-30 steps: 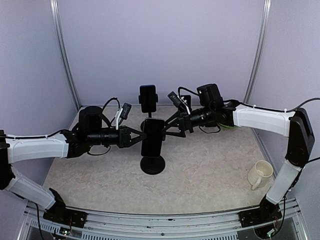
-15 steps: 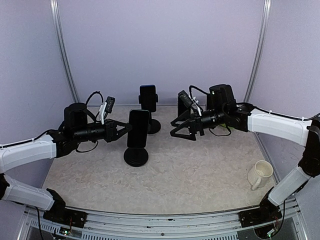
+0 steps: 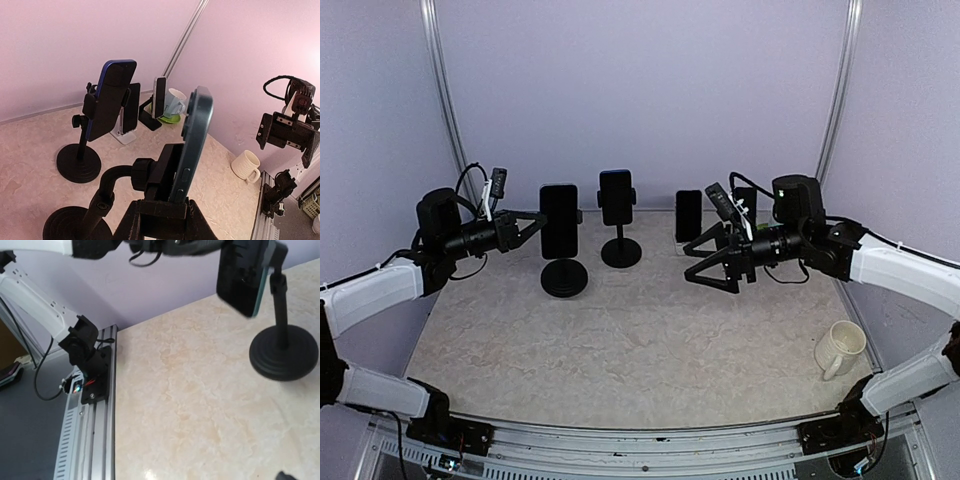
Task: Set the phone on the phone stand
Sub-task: Place the phone stand with the phone at the center of the board.
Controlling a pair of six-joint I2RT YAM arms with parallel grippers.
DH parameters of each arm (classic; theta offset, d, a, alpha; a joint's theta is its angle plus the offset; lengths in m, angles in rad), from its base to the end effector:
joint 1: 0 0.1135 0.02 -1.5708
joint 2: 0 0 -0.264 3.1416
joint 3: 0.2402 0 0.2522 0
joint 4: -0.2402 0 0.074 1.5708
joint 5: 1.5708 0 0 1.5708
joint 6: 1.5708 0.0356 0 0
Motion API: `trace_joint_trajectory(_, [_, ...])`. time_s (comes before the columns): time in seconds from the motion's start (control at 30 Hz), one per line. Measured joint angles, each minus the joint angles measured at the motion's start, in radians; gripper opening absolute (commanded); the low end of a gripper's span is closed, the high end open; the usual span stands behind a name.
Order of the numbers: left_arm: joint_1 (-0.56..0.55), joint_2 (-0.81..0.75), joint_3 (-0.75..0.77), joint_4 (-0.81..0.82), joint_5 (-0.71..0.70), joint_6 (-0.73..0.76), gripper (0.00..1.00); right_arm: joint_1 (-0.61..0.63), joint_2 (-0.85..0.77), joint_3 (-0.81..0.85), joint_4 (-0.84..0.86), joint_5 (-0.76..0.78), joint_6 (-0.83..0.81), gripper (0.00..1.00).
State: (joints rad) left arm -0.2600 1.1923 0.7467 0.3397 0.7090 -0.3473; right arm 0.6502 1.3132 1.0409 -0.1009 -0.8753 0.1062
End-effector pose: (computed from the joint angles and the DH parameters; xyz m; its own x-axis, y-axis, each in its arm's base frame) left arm 0.2548 -0.0918 0.2967 -0.3754 -0.1674 -0.9116 0.7370 0.5424 -0.4032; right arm 0.2182 0.2003 0.3254 -0.3900 -0.2113 -0.8962 -0.9208 0.1002 0.3770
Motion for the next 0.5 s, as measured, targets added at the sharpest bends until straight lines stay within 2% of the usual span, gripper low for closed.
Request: trace_joint_trajectory(0.5, [0.19, 0.21, 0.093, 0.153, 0.17, -0.032, 0.0, -0.001, -0.227, -0.2, 0.001, 0.026, 0.017, 1.0])
